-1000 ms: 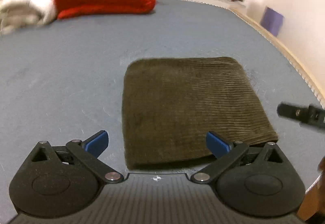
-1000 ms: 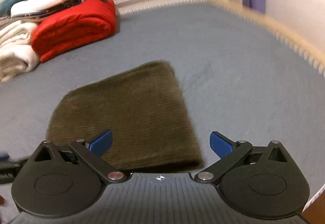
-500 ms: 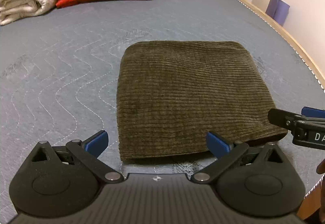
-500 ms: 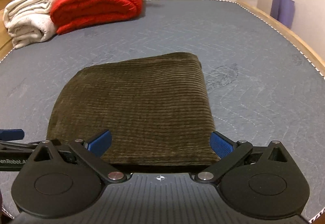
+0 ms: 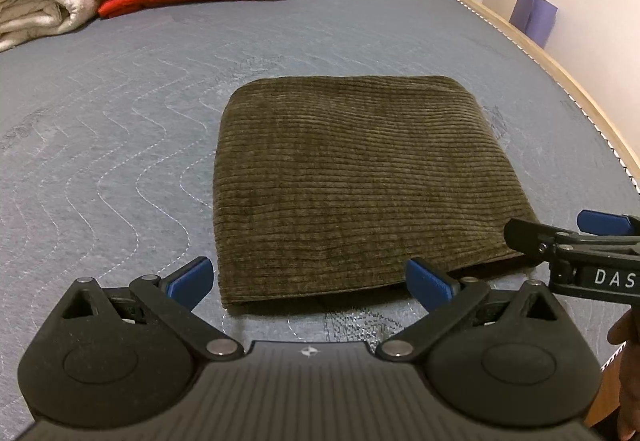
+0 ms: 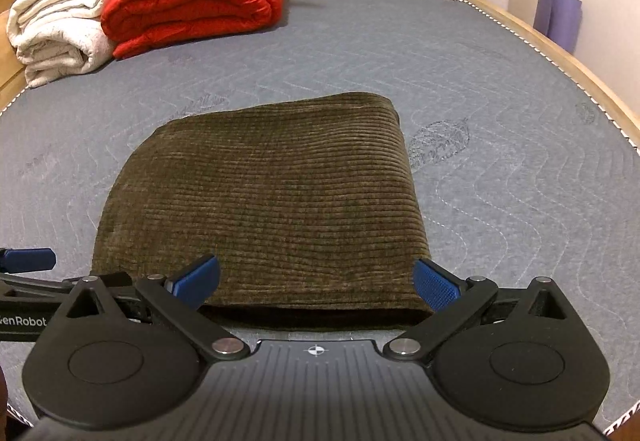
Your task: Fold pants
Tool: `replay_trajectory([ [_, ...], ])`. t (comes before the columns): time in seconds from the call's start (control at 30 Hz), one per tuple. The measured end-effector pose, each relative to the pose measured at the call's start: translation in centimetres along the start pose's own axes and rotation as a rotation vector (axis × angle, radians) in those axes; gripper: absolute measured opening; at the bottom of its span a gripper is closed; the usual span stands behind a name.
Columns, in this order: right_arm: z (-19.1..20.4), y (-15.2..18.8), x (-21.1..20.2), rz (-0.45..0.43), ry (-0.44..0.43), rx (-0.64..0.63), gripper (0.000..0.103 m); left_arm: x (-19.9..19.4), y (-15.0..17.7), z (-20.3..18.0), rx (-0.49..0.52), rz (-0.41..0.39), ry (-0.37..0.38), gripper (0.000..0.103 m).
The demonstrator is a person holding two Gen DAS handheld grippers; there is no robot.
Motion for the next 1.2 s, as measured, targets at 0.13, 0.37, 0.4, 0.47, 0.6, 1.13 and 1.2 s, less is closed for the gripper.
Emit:
replay_trajectory([
  [0.13, 0.19, 0.13, 0.11, -0.001, 0.008, -0.01, 0.102, -0.1, -0.06, 0.2, -0.007, -0.001, -0.001, 0.103],
  [0.37, 0.63, 0.35, 0.32, 0.004, 0.015, -0.02, 0.102, -0.16, -0.08, 0.14, -0.007, 0.002, 0.004, 0.103],
  [0.4, 0.66, 0.33, 0.32, 0.003, 0.015, -0.022, 0.102, -0.17, -0.09, 0.13, -0.007, 0.002, 0.004, 0.103],
  [0.47, 0.7, 0.3, 0.31, 0.002, 0.015, -0.024, 0.102, -0.2, -0.11, 0.06, -0.007, 0.001, 0.005, 0.103],
  [0.6, 0.76, 0.3, 0.29, 0.001, 0.016, -0.025, 0.102, -0.21, -0.14, -0.05, -0.003, -0.003, 0.008, 0.103],
  [1.13, 0.9, 0.42, 0.35, 0.003, 0.024, -0.028, 0.102, -0.22, -0.13, 0.02, -0.006, -0.003, 0.016, 0.103],
  [1.2, 0.96, 0.38, 0.25, 0.002, 0.02, -0.026, 0.102, -0.13, -0.09, 0.04, -0.005, -0.001, 0.015, 0.103],
])
Point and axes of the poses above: each gripper's, at about its wrist camera, not at the fingertips, and x roughly the way its jaws point, z to its left, y to its underside, the point moved 10 cm from there along x, roughly the way its jaws point, and after that the axes turned 9 degrees about -z, right-handed, at the moved point
